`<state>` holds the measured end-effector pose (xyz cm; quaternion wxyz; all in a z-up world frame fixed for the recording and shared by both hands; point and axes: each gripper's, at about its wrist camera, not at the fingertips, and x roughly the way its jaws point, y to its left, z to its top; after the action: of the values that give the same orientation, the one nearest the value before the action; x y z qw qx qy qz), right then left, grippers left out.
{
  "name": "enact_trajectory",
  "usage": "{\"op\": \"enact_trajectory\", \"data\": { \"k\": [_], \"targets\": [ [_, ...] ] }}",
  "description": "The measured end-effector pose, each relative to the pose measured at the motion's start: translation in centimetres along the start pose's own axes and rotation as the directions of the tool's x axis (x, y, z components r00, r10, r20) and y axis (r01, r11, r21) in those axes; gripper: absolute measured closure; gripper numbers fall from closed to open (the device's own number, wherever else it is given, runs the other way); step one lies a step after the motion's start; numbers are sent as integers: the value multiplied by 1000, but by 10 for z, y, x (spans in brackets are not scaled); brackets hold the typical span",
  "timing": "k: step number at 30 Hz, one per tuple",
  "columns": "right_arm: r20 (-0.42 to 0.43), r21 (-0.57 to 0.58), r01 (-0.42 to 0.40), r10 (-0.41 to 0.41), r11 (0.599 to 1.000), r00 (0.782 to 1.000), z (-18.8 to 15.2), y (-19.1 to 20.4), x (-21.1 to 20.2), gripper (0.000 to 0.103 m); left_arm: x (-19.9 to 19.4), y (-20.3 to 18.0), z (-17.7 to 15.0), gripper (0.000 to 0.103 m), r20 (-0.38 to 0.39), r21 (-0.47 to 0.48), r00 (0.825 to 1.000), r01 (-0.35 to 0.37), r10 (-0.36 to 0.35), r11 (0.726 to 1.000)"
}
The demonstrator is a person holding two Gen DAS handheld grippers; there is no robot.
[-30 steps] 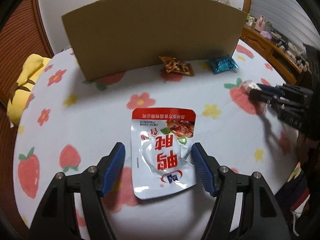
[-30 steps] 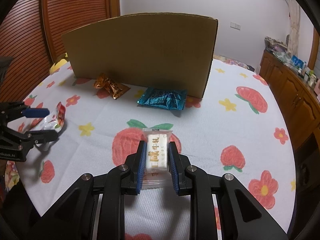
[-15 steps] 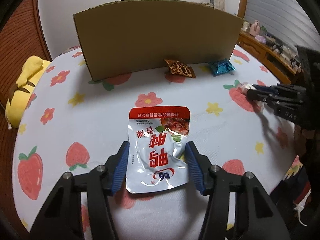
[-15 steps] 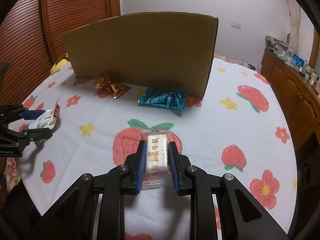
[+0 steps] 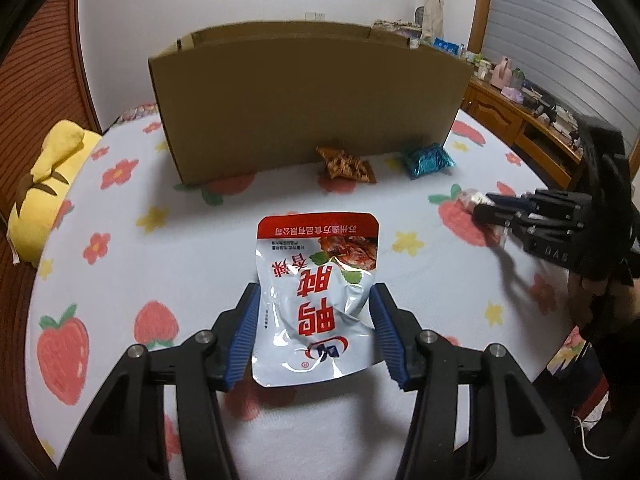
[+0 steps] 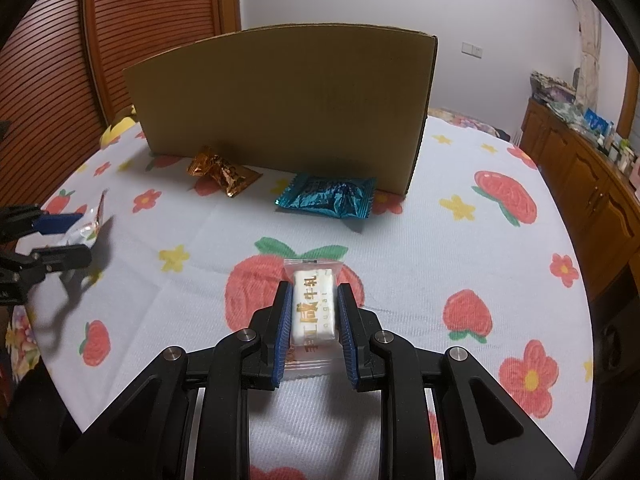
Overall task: Organize snacks
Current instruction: 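Hold the white bar in the right tool while the left tool grasps the red-labelled duck pouch, then lift both held snacks and carry them over the box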
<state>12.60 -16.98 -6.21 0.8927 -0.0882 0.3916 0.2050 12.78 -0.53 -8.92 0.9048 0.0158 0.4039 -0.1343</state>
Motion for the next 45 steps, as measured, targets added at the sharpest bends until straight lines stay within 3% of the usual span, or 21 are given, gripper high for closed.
{"op": "enact_trajectory", "data": {
  "k": [22,34,39,45],
  "targets": [
    [133,41,13,-18,999,991,5,-8,-25,83,-24,-14,59,49,137,44,991,0,-6,999],
    [276,-40,5,6,999,961,89,-10,-63,83,-33,-6,143,48,253,76,967,-17,-3,997],
    [300,-71,-6,27,997,953,131,-11,-53,83,-18,8,172,48,252,76,968,-29,9,997],
    [277,-91,-6,31,996,960,160,-8,-25,82,7,21,188,48,229,67,973,-42,25,997]
  ]
}}
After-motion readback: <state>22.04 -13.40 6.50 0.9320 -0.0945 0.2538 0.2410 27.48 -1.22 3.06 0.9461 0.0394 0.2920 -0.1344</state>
